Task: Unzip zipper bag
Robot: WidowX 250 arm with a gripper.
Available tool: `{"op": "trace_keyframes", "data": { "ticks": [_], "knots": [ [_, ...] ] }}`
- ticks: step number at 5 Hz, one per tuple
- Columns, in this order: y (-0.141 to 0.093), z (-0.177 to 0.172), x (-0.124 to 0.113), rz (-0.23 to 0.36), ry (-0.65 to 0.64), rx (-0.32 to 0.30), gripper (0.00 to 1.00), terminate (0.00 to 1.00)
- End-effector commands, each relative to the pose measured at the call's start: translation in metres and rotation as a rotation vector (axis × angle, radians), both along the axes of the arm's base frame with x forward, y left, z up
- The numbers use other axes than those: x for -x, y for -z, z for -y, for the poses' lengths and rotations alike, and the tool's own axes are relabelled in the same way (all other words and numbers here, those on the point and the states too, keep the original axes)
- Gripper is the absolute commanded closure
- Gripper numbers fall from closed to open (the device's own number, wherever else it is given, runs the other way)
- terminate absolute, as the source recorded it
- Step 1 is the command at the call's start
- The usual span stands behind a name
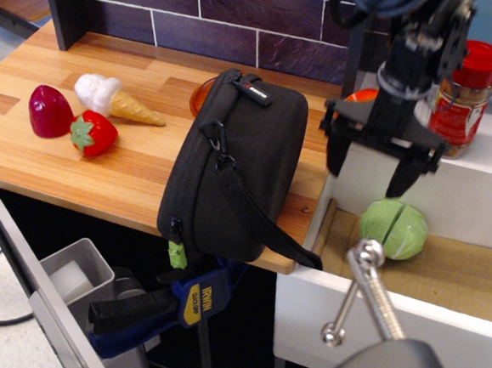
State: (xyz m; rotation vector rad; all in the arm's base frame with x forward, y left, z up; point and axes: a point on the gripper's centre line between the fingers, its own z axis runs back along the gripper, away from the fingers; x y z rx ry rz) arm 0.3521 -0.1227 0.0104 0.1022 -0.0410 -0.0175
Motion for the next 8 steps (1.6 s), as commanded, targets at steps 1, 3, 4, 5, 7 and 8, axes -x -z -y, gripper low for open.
{"op": "trace_keyframes", "data": {
  "ticks": [1, 3, 4, 5, 7, 8],
  "knots": [
    [-0.094, 0.002, 0.023, 0.094, 0.074, 0.189, 0.00, 0.00],
    [-0.149, -0.042, 0.112, 0.032, 0.193, 0.279, 0.00, 0.00],
    [-0.149, -0.064, 0.158, 0.015, 0.241, 0.265, 0.00, 0.00],
    [-0.117, -0.084, 0.173, 0.003, 0.249, 0.194, 0.00, 0.00],
    [-0.082, -0.117, 0.164, 0.111, 0.228, 0.089, 0.00, 0.00],
    [-0.054, -0.123, 0.157, 0.182, 0.185, 0.061, 0.00, 0.00]
  ]
}}
